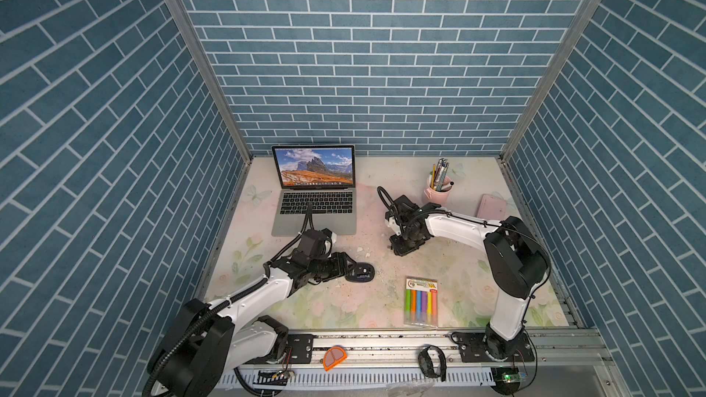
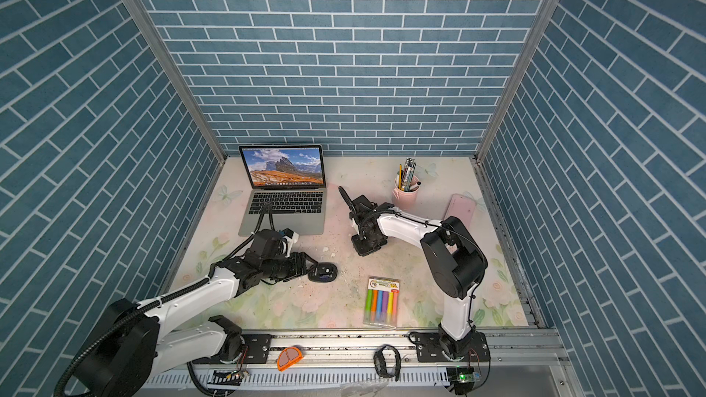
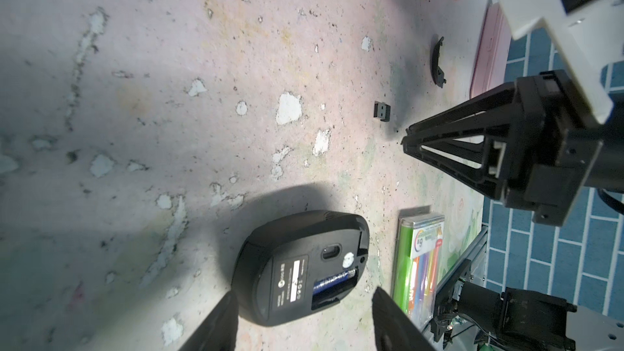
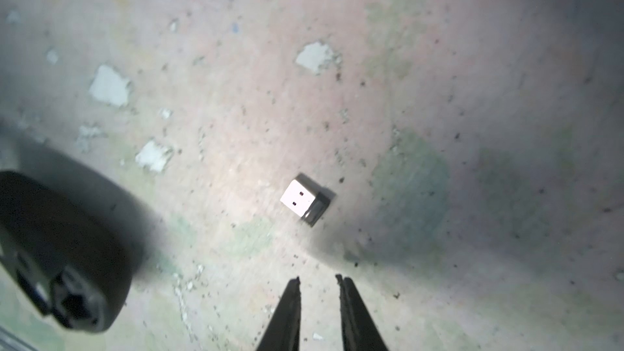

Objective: Insert the wireless mouse receiver into the laptop
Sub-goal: Adjust the USB plug at the center of the board, then pick up the USB plug at the center of the board.

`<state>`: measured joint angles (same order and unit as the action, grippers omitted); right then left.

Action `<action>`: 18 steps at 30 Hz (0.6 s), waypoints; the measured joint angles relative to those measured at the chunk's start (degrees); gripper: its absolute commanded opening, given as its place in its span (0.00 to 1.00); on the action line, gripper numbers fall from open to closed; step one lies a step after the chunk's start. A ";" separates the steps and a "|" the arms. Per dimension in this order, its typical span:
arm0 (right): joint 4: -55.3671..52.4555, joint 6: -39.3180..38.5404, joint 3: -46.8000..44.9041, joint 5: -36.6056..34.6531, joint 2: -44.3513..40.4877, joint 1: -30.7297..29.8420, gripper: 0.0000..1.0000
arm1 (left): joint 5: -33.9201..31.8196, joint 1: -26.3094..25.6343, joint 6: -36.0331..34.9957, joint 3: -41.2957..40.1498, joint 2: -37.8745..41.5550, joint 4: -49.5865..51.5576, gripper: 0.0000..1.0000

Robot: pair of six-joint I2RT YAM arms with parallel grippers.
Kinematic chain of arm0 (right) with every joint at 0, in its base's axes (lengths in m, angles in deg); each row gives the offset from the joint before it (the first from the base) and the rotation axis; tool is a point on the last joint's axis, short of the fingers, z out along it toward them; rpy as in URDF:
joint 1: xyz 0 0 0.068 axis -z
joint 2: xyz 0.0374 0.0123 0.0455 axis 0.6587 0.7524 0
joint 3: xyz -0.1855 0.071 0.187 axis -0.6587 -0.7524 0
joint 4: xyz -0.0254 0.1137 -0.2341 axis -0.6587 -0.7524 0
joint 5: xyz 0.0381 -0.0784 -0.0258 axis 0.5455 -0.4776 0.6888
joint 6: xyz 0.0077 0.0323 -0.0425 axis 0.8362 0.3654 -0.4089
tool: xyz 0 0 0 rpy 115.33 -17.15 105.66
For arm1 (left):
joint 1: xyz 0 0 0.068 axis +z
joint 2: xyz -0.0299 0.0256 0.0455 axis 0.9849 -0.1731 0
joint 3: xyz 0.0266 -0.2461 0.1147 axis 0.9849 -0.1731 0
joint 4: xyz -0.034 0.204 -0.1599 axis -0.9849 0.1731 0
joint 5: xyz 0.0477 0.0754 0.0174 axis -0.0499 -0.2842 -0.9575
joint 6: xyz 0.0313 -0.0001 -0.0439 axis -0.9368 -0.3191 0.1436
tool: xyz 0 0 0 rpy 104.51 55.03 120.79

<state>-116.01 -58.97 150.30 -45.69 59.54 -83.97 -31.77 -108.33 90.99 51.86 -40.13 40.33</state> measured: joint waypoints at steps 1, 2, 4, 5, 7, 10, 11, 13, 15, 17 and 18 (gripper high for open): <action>0.02 -2.05 -0.22 0.13 -0.50 0.00 0.31 | 0.04 0.04 -0.09 0.00 0.00 0.04 0.64; 0.09 -4.74 -0.35 0.26 -0.87 0.00 0.32 | 0.13 0.07 -0.22 0.00 0.02 0.07 0.64; 1.31 -9.81 -1.22 0.35 -1.53 -0.07 0.33 | 0.22 0.17 -0.48 0.00 0.09 0.07 0.64; 2.27 -12.48 -2.10 0.28 -1.95 -0.11 0.34 | 0.26 0.26 -0.61 0.00 0.15 0.09 0.64; 4.28 -17.05 -4.39 -0.04 -2.99 -0.11 0.35 | 0.44 0.39 -0.85 0.00 0.35 0.15 0.64; 6.23 -23.12 -7.34 -0.76 -4.04 -0.11 0.36 | 0.83 0.81 -1.27 0.00 0.44 0.44 0.65; 6.62 -24.98 -7.61 -1.31 -4.02 -0.11 0.36 | 0.90 1.11 -1.40 0.00 0.44 0.59 0.65; 7.52 -27.85 -7.61 -2.25 -4.02 -0.11 0.36 | 1.09 2.14 -1.64 0.00 0.44 0.92 0.65; 8.63 -30.42 -7.32 -3.08 -4.00 -0.11 0.36 | 1.25 3.63 -1.75 0.00 0.44 0.92 0.65; 9.33 -32.70 -6.86 -3.45 -3.87 -0.11 0.36 | 1.31 5.01 -1.81 0.00 0.68 0.92 0.65; 9.62 -33.73 -6.54 -3.56 -3.67 -0.11 0.36 | 1.38 5.68 -1.90 0.02 0.92 0.92 0.65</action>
<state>-106.40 -92.69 143.76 -49.25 55.87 -84.07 -30.40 -102.64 89.09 51.88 -39.21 41.24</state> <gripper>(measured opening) 0.360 0.649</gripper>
